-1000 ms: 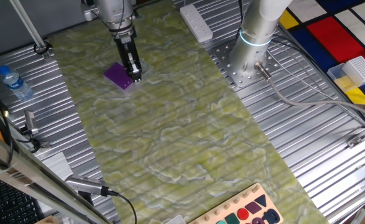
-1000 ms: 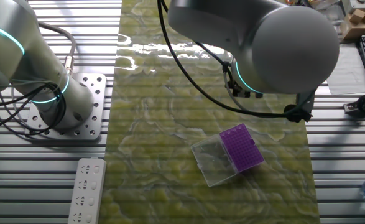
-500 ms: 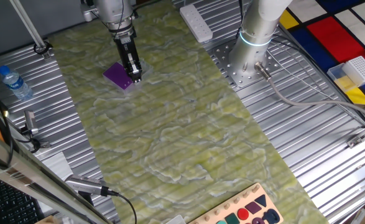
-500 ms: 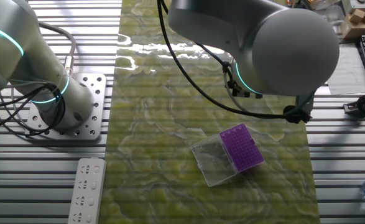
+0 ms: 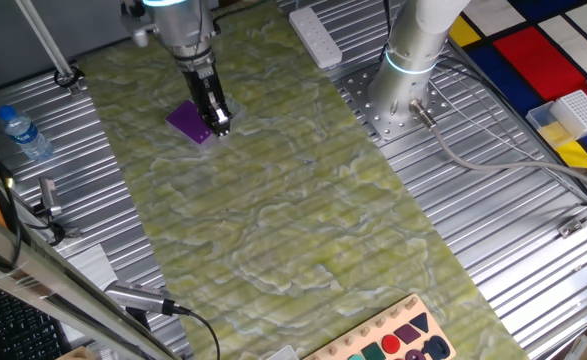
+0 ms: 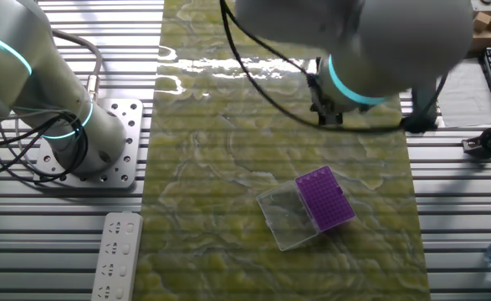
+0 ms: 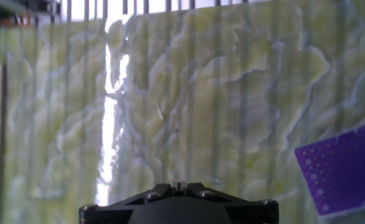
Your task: Insert a small pipette tip into the holder for small pipette tips
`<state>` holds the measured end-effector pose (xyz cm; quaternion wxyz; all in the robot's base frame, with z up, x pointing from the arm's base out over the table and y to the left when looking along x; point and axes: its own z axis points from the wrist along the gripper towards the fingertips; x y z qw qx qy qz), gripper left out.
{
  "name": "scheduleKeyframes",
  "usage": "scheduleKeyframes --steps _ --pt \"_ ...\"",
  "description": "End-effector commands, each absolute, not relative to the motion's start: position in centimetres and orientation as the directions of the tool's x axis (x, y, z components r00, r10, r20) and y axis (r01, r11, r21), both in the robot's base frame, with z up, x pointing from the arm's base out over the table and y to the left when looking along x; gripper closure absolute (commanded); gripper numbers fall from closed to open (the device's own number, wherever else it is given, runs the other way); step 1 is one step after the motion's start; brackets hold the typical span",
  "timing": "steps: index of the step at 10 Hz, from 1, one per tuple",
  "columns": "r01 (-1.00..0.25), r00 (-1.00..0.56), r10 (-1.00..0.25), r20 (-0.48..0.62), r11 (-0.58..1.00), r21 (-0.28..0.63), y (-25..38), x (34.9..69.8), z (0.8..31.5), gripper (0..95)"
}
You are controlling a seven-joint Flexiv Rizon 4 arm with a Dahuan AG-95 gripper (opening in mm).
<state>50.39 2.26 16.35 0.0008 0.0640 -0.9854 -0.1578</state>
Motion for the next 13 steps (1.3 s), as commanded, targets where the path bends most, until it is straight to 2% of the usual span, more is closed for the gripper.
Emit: scheduleKeyframes --steps 1,5,9,13 --pt "-0.295 -0.955 -0.298 0.004 0.947 0.128 3.2 50.4 15.8 95.0" --pt "-0.342 -0.939 -0.343 0.033 0.939 0.027 3.3 50.5 15.5 95.0" --pt "-0.387 -0.921 -0.385 0.056 0.922 -0.033 3.3 50.7 15.2 95.0" --pt "-0.402 -0.915 -0.399 0.065 0.915 -0.045 3.6 52.0 15.0 95.0"
